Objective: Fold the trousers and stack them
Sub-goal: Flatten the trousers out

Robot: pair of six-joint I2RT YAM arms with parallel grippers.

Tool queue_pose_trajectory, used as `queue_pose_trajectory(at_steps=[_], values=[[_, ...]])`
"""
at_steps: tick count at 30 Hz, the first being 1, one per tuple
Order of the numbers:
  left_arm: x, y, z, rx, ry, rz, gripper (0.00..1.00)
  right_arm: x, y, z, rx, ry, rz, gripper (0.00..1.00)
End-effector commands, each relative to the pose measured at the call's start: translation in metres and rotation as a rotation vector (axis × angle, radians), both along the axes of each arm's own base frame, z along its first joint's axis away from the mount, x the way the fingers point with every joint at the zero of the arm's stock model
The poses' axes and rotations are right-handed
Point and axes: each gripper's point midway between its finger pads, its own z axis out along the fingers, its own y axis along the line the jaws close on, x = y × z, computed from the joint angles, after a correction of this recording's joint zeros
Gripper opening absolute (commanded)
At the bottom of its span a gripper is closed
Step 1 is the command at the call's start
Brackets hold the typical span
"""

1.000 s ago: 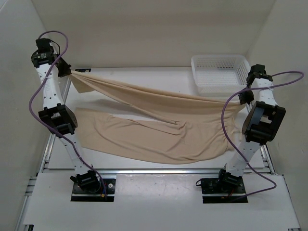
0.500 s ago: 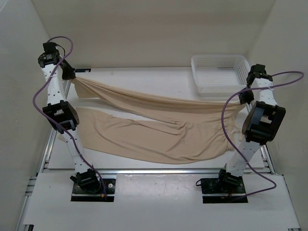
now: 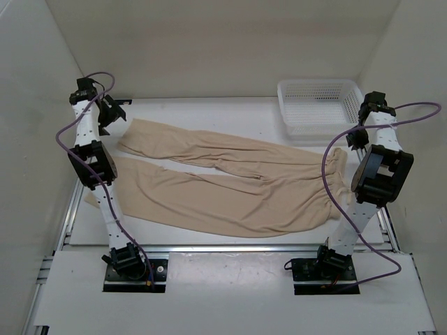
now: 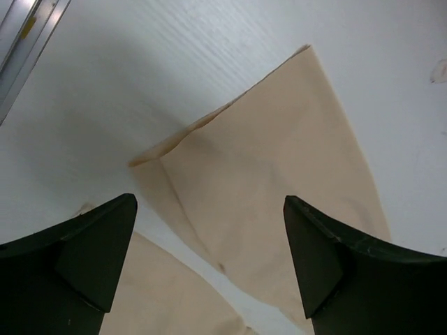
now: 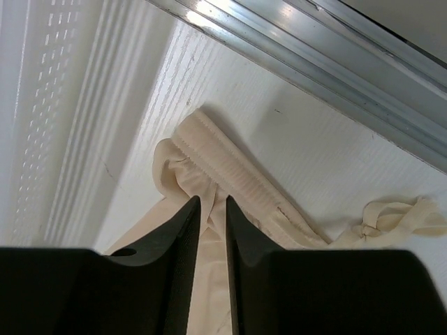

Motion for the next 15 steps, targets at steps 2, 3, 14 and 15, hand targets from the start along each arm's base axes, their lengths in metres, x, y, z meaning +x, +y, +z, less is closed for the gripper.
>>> queue_pose_trajectory(at_steps=[2, 3, 14, 15], values=[[-0.025, 0.002, 0.074, 0.099, -0.074, 0.002, 0.87, 0.004, -0.002, 0.015, -0.02, -0.037, 0.006, 0.26], [-0.029, 0.001, 0.069, 0.093, -0.054, 0.002, 0.74, 0.005, 0.002, 0.015, -0.02, -0.037, 0.015, 0.28], [-0.056, -0.022, -0.028, -0.006, 0.177, -0.028, 0.47, -0.018, 0.018, 0.019, 0.008, -0.032, 0.036, 0.36], [-0.056, -0.022, -0.033, -0.009, 0.187, -0.029, 0.47, -0.02, 0.018, 0.022, 0.006, -0.037, 0.036, 0.36]])
